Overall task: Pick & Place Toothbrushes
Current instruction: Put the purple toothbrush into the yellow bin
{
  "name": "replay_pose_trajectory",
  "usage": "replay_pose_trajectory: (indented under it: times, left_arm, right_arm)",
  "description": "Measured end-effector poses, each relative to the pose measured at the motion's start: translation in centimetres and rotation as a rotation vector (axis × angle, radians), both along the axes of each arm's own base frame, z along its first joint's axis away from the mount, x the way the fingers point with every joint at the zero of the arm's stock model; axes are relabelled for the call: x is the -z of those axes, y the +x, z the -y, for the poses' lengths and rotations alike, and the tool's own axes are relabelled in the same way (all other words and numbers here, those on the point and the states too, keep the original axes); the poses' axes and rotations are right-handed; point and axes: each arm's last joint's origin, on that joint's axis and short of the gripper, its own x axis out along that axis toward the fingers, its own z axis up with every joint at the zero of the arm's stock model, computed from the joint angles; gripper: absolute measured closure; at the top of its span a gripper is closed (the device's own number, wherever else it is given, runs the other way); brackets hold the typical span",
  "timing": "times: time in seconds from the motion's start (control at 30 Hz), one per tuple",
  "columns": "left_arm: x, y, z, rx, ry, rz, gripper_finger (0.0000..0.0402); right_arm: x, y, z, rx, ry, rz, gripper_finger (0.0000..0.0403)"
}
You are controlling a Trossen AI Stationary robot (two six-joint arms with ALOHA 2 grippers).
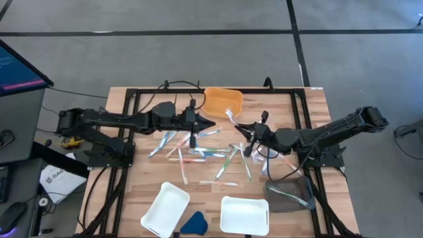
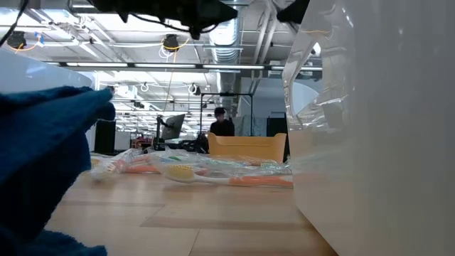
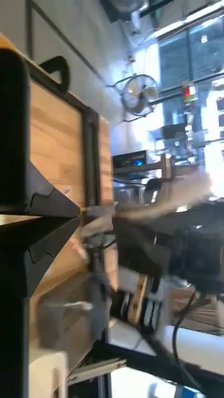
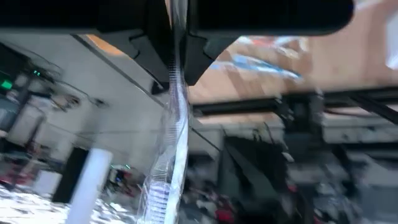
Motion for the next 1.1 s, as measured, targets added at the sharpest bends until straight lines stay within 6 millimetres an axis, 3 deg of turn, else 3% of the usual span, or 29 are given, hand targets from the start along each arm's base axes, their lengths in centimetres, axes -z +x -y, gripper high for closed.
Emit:
replay_pose_trajectory:
  times: [0.2,0.3,0.43,0.53,0.7,0.77,0.93,1.1]
  left_arm:
    - [1.8,2.0,-0.2,0.002,0.032,0.034,0.0399]
    - [1.9,2.2,-0.3,0.002,0.036,0.054,0.0399]
    - [1.3,2.0,-0.2,0.028,0.031,0.080,0.0399]
    - [0.8,1.8,0.3,0.188,0.020,0.113,0.0399]
    - [0.0,1.6,1.8,0.649,0.067,0.236,0.0399]
    - [0.1,1.5,2.1,0.712,0.067,0.236,0.0399]
    - [0.0,1.7,2.2,0.624,0.066,0.246,0.0399]
    - [0.0,1.8,1.9,0.535,0.040,0.241,0.0399]
  right_arm:
    - [-0.9,0.0,0.0,-0.015,-0.043,0.067,0.0383]
    - [-1.8,0.1,-0.1,-0.056,-0.081,0.134,0.0393]
    - [-3.2,0.0,0.2,-0.136,-0.118,0.268,0.0379]
    - [-3.4,0.0,0.2,-0.182,-0.127,0.292,0.0375]
    - [-3.0,0.0,-0.9,-0.284,-0.088,0.275,0.0394]
    - [-3.2,-0.2,-1.7,-0.357,-0.085,0.299,0.0389]
    - [-5.0,-1.5,-3.0,-0.407,-0.129,0.451,0.0382]
    - [-5.9,-2.7,-3.5,-0.426,-0.176,0.469,0.0394]
